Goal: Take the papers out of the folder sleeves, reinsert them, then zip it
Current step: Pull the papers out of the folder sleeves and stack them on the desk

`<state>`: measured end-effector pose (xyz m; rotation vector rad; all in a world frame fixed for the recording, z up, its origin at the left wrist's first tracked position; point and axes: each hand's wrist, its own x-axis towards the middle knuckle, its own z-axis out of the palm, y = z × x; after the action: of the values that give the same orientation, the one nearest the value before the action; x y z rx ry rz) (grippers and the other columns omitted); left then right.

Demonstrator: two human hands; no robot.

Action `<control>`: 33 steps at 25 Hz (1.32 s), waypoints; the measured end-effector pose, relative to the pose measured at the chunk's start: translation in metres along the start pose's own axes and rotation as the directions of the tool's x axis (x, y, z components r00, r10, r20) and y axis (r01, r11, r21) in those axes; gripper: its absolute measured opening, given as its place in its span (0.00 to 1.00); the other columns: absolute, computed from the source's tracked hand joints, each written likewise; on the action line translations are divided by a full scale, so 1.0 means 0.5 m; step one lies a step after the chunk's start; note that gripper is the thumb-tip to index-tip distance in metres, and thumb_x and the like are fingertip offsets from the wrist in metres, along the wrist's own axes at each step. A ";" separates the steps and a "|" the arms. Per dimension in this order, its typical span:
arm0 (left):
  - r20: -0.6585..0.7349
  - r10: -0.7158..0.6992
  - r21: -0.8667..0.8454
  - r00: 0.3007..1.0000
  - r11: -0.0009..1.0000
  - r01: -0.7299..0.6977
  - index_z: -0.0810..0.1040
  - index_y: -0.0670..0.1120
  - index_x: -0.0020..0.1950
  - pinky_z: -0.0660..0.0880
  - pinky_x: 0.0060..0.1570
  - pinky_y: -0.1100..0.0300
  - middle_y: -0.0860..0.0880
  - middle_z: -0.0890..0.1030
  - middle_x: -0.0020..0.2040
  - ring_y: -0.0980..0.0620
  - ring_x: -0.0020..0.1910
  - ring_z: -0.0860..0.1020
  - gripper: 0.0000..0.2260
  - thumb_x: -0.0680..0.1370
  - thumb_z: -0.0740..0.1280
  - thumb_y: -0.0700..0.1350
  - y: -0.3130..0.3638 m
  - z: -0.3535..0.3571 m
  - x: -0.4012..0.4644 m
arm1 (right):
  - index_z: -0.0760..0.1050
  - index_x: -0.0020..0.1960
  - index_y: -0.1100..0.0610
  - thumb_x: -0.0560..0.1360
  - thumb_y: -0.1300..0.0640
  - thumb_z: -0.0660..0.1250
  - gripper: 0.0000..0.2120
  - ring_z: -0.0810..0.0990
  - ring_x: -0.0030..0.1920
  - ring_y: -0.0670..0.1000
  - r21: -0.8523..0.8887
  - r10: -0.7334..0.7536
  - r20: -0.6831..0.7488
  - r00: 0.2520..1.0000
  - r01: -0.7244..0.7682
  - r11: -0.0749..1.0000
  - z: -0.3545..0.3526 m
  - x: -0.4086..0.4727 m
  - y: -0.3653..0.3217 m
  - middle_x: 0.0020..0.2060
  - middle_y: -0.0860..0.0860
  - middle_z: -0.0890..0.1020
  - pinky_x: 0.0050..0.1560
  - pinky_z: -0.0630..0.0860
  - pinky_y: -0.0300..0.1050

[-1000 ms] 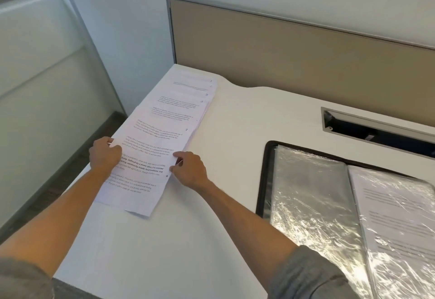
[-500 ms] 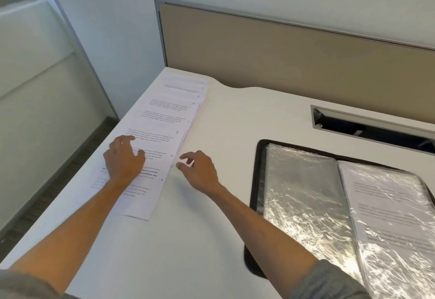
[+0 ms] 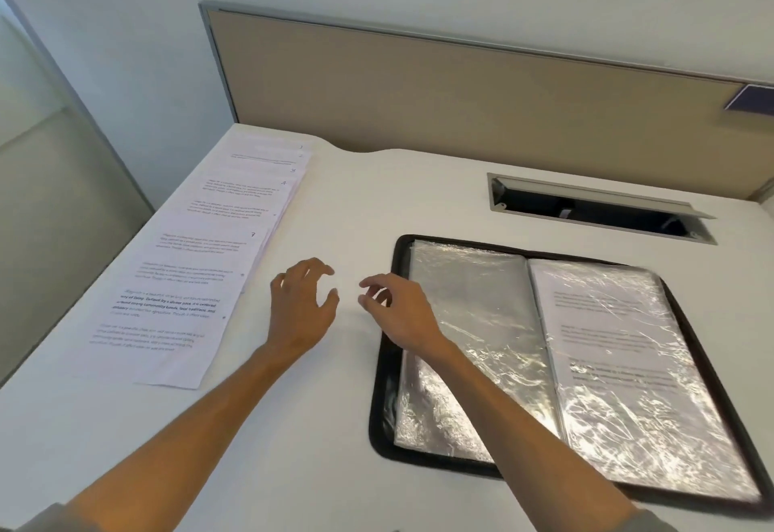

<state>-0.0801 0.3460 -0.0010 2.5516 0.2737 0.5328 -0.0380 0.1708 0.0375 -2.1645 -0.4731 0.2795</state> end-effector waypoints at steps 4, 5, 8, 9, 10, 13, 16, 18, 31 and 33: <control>0.082 0.092 -0.087 0.992 0.993 -0.085 0.79 0.48 0.56 0.63 0.67 0.46 0.49 0.77 0.63 0.48 0.64 0.73 0.12 0.75 0.65 0.49 0.101 0.061 -0.041 | 0.79 0.59 0.49 0.76 0.50 0.68 0.12 0.79 0.49 0.40 0.021 0.092 -0.119 0.989 -0.090 0.996 -0.102 -0.082 0.108 0.52 0.42 0.81 0.56 0.77 0.43; 0.099 0.116 -0.112 0.988 0.988 -0.105 0.79 0.48 0.56 0.62 0.67 0.47 0.49 0.77 0.62 0.49 0.63 0.73 0.12 0.75 0.64 0.49 0.133 0.076 -0.050 | 0.78 0.61 0.50 0.77 0.51 0.68 0.13 0.78 0.51 0.40 0.023 0.125 -0.149 0.981 -0.122 0.992 -0.133 -0.107 0.137 0.55 0.43 0.80 0.57 0.76 0.41; 0.136 0.192 -0.161 0.972 0.972 -0.170 0.79 0.49 0.56 0.60 0.67 0.52 0.51 0.76 0.62 0.51 0.64 0.73 0.13 0.75 0.63 0.50 0.221 0.121 -0.078 | 0.76 0.64 0.51 0.77 0.52 0.69 0.16 0.76 0.55 0.43 0.032 0.204 -0.256 0.945 -0.203 0.979 -0.225 -0.176 0.226 0.61 0.47 0.78 0.59 0.73 0.41; 0.156 0.220 -0.165 0.963 0.967 -0.194 0.79 0.50 0.57 0.58 0.68 0.54 0.51 0.75 0.63 0.51 0.65 0.72 0.13 0.75 0.62 0.51 0.244 0.139 -0.085 | 0.75 0.64 0.52 0.77 0.52 0.69 0.17 0.75 0.57 0.45 0.022 0.227 -0.305 0.925 -0.231 0.973 -0.256 -0.200 0.255 0.62 0.48 0.77 0.60 0.72 0.42; 0.183 0.250 -0.156 0.951 0.962 -0.223 0.78 0.50 0.59 0.57 0.69 0.54 0.51 0.74 0.66 0.51 0.67 0.71 0.15 0.76 0.60 0.53 0.269 0.159 -0.093 | 0.74 0.66 0.52 0.76 0.52 0.69 0.19 0.75 0.60 0.47 0.011 0.251 -0.361 0.898 -0.265 0.964 -0.288 -0.226 0.287 0.64 0.49 0.75 0.61 0.72 0.45; 0.315 0.313 -0.038 0.896 0.947 -0.318 0.72 0.52 0.70 0.49 0.74 0.50 0.50 0.64 0.76 0.50 0.76 0.59 0.25 0.79 0.52 0.61 0.323 0.210 -0.113 | 0.64 0.74 0.54 0.76 0.48 0.68 0.30 0.65 0.73 0.57 -0.062 0.393 -0.495 0.775 -0.483 0.874 -0.360 -0.299 0.360 0.74 0.55 0.65 0.71 0.65 0.57; 0.464 0.245 0.112 0.851 0.937 -0.331 0.60 0.52 0.78 0.45 0.75 0.45 0.49 0.54 0.80 0.49 0.78 0.50 0.36 0.76 0.41 0.69 0.361 0.244 -0.124 | 0.46 0.80 0.59 0.76 0.39 0.64 0.44 0.48 0.78 0.61 -0.214 0.503 -0.505 0.701 -0.667 0.714 -0.399 -0.349 0.400 0.78 0.62 0.50 0.76 0.50 0.59; 0.508 0.174 0.206 0.844 0.926 -0.315 0.58 0.50 0.78 0.46 0.75 0.44 0.47 0.54 0.79 0.47 0.78 0.50 0.39 0.73 0.39 0.69 0.383 0.256 -0.124 | 0.39 0.79 0.61 0.76 0.35 0.62 0.49 0.47 0.79 0.59 -0.257 0.540 -0.452 0.710 -0.683 0.684 -0.414 -0.362 0.416 0.79 0.61 0.49 0.76 0.44 0.58; 0.413 -0.084 -0.265 0.907 0.942 0.208 0.59 0.48 0.74 0.76 0.54 0.52 0.50 0.77 0.61 0.49 0.57 0.77 0.44 0.66 0.75 0.63 0.658 0.257 -0.018 | 0.72 0.69 0.54 0.78 0.58 0.65 0.20 0.77 0.62 0.50 -0.543 -0.290 -0.036 0.956 0.225 0.809 -0.371 -0.326 0.287 0.61 0.50 0.81 0.68 0.70 0.50; 0.409 -0.170 -0.316 0.896 0.895 0.314 0.64 0.47 0.70 0.77 0.42 0.58 0.51 0.79 0.50 0.53 0.44 0.79 0.31 0.71 0.75 0.42 0.639 0.246 0.006 | 0.78 0.63 0.53 0.78 0.53 0.66 0.15 0.80 0.57 0.47 -0.448 -0.371 -0.134 0.919 0.278 0.850 -0.387 -0.325 0.286 0.57 0.48 0.83 0.63 0.72 0.45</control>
<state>0.0027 0.0216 0.0701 2.1416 0.3177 -0.0088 -0.0810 -0.1161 0.0409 -2.4416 -0.8248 -0.2761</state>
